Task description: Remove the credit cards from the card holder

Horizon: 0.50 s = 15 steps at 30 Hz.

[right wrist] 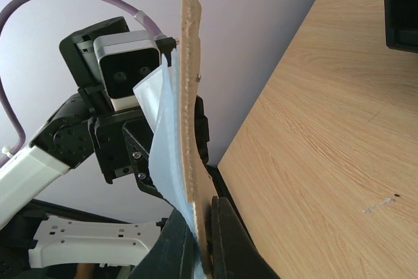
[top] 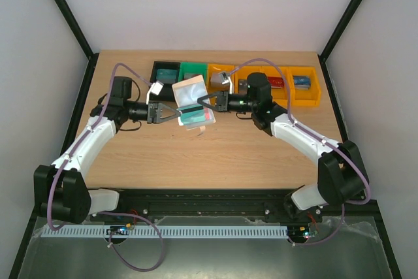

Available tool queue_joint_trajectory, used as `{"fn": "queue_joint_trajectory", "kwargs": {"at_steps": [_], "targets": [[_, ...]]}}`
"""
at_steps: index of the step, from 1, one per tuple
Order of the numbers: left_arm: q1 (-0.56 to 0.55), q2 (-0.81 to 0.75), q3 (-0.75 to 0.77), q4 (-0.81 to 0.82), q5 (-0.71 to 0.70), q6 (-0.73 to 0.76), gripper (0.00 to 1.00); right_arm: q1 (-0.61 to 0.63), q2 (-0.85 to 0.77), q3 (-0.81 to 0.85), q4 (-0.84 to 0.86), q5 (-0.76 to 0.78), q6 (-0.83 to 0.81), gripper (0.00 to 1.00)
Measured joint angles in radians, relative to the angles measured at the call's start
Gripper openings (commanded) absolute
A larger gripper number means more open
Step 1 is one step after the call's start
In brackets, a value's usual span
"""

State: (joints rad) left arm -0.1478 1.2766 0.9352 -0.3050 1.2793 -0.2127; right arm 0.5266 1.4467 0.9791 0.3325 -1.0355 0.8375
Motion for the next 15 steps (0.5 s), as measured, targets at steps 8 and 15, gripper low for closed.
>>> {"fn": "queue_joint_trajectory", "kwargs": {"at_steps": [8,15], "targets": [[-0.005,0.0,0.0,0.0,0.008,0.008,0.02,-0.003,-0.009,0.0,-0.003,-0.013,0.006,0.02],[-0.012,0.0,-0.001,0.0,-0.003,0.004,0.24,0.001,-0.008,0.0,0.03,-0.02,0.042,0.02]]}}
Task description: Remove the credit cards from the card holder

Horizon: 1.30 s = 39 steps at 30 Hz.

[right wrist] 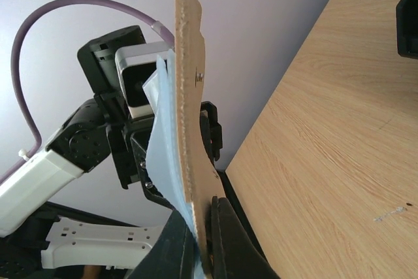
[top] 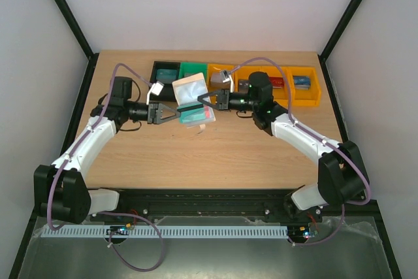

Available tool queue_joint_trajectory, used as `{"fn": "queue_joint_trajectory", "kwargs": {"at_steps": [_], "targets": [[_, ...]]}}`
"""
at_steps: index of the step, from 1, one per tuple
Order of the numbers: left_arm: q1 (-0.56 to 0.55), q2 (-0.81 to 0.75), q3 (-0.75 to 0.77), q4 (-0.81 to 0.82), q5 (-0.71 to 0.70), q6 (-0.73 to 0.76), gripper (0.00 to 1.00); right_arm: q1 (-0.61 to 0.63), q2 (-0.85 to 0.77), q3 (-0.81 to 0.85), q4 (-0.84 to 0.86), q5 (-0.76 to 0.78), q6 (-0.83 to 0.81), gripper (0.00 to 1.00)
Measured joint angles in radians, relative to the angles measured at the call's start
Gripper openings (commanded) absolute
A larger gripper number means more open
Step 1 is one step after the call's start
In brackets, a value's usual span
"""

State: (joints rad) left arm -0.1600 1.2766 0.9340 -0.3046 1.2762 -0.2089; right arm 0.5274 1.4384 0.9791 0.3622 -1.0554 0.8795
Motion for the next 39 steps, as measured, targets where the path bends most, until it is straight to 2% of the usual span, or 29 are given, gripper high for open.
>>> {"fn": "queue_joint_trajectory", "kwargs": {"at_steps": [6,11,16,18,19,21,26,30,34,39], "targets": [[-0.005,0.0,-0.002,0.002,-0.002,-0.01,0.32,0.019,0.008,0.006,0.033,0.01,0.011,0.02],[-0.01,0.0,-0.005,0.023,0.002,-0.022,0.67,0.05,0.029,0.008,0.056,0.015,0.024,0.02],[-0.017,0.0,-0.023,0.042,0.001,-0.036,0.83,0.066,0.05,0.011,0.093,0.014,0.048,0.02],[-0.018,0.0,-0.032,0.049,-0.002,-0.039,0.84,0.069,0.052,0.015,0.101,0.013,0.053,0.02],[-0.019,0.0,-0.033,0.05,-0.003,-0.043,0.83,0.069,0.052,0.018,0.108,0.01,0.056,0.02],[-0.02,0.0,-0.034,0.06,-0.005,-0.046,0.75,0.071,0.052,0.024,0.123,0.003,0.064,0.02],[-0.021,0.0,-0.034,0.077,0.011,-0.056,0.36,0.072,0.052,0.024,0.138,-0.004,0.067,0.02],[-0.02,0.0,-0.034,0.089,0.049,-0.052,0.13,0.072,0.052,0.024,0.137,-0.004,0.061,0.02],[-0.015,-0.002,-0.034,0.084,0.087,-0.039,0.08,0.069,0.052,0.025,0.112,-0.003,0.022,0.02],[-0.013,-0.002,-0.034,0.075,0.106,-0.032,0.09,0.059,0.04,0.025,0.084,-0.002,-0.011,0.02]]}}
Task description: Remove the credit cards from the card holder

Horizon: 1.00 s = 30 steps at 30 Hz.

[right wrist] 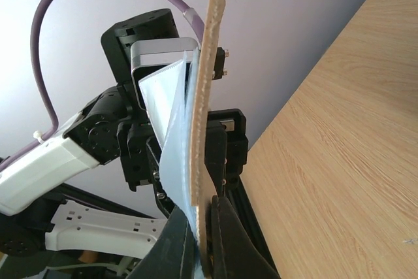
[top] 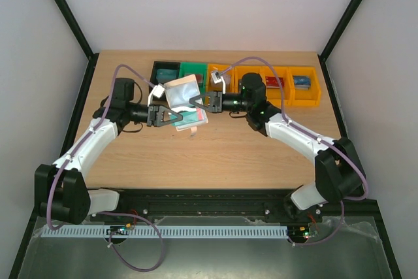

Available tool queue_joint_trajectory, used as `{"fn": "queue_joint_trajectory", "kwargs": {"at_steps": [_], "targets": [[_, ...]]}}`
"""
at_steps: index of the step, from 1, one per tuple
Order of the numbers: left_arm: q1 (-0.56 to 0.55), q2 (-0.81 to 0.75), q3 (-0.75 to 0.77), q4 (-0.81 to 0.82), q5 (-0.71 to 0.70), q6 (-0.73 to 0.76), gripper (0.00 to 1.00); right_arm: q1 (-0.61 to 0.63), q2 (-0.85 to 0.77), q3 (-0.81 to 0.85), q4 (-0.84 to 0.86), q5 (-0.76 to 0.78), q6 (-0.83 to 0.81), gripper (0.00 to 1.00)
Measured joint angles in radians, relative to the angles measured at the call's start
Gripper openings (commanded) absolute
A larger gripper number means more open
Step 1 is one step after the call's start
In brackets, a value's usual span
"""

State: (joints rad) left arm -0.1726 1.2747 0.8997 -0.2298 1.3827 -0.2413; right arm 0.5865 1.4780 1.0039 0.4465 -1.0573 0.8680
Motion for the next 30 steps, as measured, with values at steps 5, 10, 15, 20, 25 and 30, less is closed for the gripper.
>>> {"fn": "queue_joint_trajectory", "kwargs": {"at_steps": [5,10,15,20,25,30], "targets": [[-0.001,0.0,0.0,0.0,0.006,0.013,0.18,-0.001,-0.013,0.0,-0.025,-0.001,-0.027,0.02],[0.022,0.0,-0.003,-0.017,-0.014,0.021,0.25,-0.036,-0.043,0.0,-0.061,-0.016,-0.037,0.02],[0.028,0.0,-0.003,-0.025,-0.025,0.024,0.42,-0.05,-0.05,0.0,-0.061,-0.022,-0.034,0.02],[0.028,0.0,-0.003,-0.047,-0.025,0.049,0.52,-0.05,-0.05,0.0,-0.061,-0.027,-0.034,0.02],[0.034,0.0,0.002,-0.099,-0.026,0.09,0.5,-0.049,-0.05,0.0,-0.063,-0.029,-0.038,0.02],[0.034,0.0,0.005,-0.101,-0.042,0.095,0.41,-0.034,-0.047,0.0,-0.093,-0.026,-0.058,0.02]]}}
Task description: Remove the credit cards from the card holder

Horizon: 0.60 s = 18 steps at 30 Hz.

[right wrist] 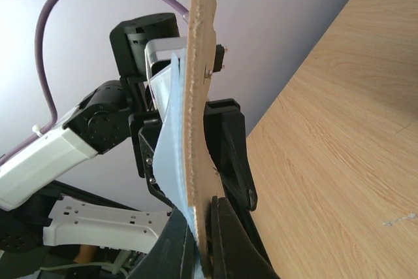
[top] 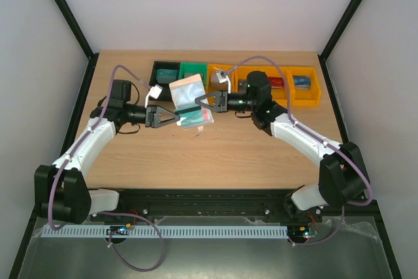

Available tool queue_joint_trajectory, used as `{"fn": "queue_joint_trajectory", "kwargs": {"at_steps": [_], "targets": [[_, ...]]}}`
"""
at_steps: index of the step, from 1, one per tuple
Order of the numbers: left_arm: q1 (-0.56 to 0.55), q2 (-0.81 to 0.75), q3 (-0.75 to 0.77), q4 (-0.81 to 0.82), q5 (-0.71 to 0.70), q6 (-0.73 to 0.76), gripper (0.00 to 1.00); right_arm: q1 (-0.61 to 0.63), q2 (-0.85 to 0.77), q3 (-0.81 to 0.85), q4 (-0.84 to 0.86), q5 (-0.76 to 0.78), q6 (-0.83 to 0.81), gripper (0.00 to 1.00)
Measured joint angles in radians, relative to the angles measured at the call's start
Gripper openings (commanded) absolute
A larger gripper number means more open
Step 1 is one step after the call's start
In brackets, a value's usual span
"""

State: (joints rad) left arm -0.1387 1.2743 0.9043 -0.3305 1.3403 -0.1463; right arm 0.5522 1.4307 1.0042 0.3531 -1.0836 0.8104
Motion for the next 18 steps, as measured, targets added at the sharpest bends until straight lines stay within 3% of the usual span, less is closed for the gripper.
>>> {"fn": "queue_joint_trajectory", "kwargs": {"at_steps": [9,18], "targets": [[0.008,0.0,0.051,-0.029,-0.032,-0.002,0.2,0.011,0.004,0.003,-0.039,0.008,-0.026,0.02],[-0.005,-0.002,0.06,-0.036,-0.037,-0.014,0.08,0.011,0.005,0.003,-0.046,0.009,-0.028,0.02]]}}
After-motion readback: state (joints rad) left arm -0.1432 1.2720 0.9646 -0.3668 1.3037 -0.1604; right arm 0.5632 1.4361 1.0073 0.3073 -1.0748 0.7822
